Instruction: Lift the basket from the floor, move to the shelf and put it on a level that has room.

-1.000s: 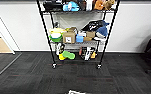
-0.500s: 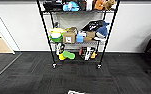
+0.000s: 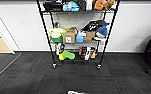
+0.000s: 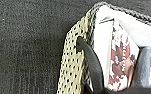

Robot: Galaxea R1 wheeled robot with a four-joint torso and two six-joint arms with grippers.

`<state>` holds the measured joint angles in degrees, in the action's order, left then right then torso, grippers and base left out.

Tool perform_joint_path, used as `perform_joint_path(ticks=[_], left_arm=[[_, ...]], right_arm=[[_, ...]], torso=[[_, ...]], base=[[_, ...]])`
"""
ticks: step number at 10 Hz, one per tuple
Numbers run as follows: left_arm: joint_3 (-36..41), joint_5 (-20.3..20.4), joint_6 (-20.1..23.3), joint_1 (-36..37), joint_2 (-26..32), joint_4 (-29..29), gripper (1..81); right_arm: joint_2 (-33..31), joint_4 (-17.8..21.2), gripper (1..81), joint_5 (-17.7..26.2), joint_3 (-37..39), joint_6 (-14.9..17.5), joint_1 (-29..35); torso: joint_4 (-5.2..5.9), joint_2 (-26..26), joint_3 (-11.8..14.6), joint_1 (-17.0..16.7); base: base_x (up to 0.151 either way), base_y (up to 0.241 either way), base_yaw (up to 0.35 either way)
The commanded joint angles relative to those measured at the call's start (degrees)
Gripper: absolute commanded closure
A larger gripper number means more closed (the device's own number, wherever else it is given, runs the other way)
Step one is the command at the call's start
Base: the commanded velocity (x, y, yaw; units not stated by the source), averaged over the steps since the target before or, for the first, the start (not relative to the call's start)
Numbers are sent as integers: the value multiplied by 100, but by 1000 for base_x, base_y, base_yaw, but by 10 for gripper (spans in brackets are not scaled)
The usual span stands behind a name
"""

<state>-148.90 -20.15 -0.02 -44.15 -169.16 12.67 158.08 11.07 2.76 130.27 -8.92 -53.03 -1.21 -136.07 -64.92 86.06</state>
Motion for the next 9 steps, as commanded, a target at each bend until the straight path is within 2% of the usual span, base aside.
perform_joint_path(ticks=[1, 3, 4, 5, 6, 7, 8, 9], left_arm=[[53, -586, -15, 658, 171, 298, 811], [246, -850, -15, 641, 346, 342, 811], [553, -833, 20, 588, 548, 507, 811], [940, -815, 38, 579, 760, 710, 811], [1352, -771, 29, 552, 996, 798, 811], [1530, -753, 20, 543, 1102, 808, 811], [1539, -753, 2, 491, 1112, 790, 811], [1530, -762, 11, 430, 1094, 764, 811]], right_arm=[[-133, 132, 811, 190, -301, -66, 560], [-230, 124, 811, 190, -468, -66, 499], [-282, 115, 811, 190, -565, -66, 481], [-309, 106, 811, 190, -609, -74, 498], [-318, 115, 811, 190, -644, -66, 525], [-318, 115, 811, 190, -679, -74, 560], [-344, 115, 811, 190, -714, -74, 534], [-371, 115, 811, 182, -706, -83, 499]], torso=[[0, 573, 0, -369], [0, 759, 0, -485], [204, 951, 0, -603], [564, 1119, 0, -706], [613, 1270, -2, -796], [172, 1410, -2, -889], [338, 1574, -2, -987], [363, 1709, 179, -1053]], base=[[0, 0, 0], [0, 0, 0], [0, 0, 0], [0, 0, 0], [0, 0, 0], [0, 0, 0], [0, 0, 0], [0, 0, 0]])
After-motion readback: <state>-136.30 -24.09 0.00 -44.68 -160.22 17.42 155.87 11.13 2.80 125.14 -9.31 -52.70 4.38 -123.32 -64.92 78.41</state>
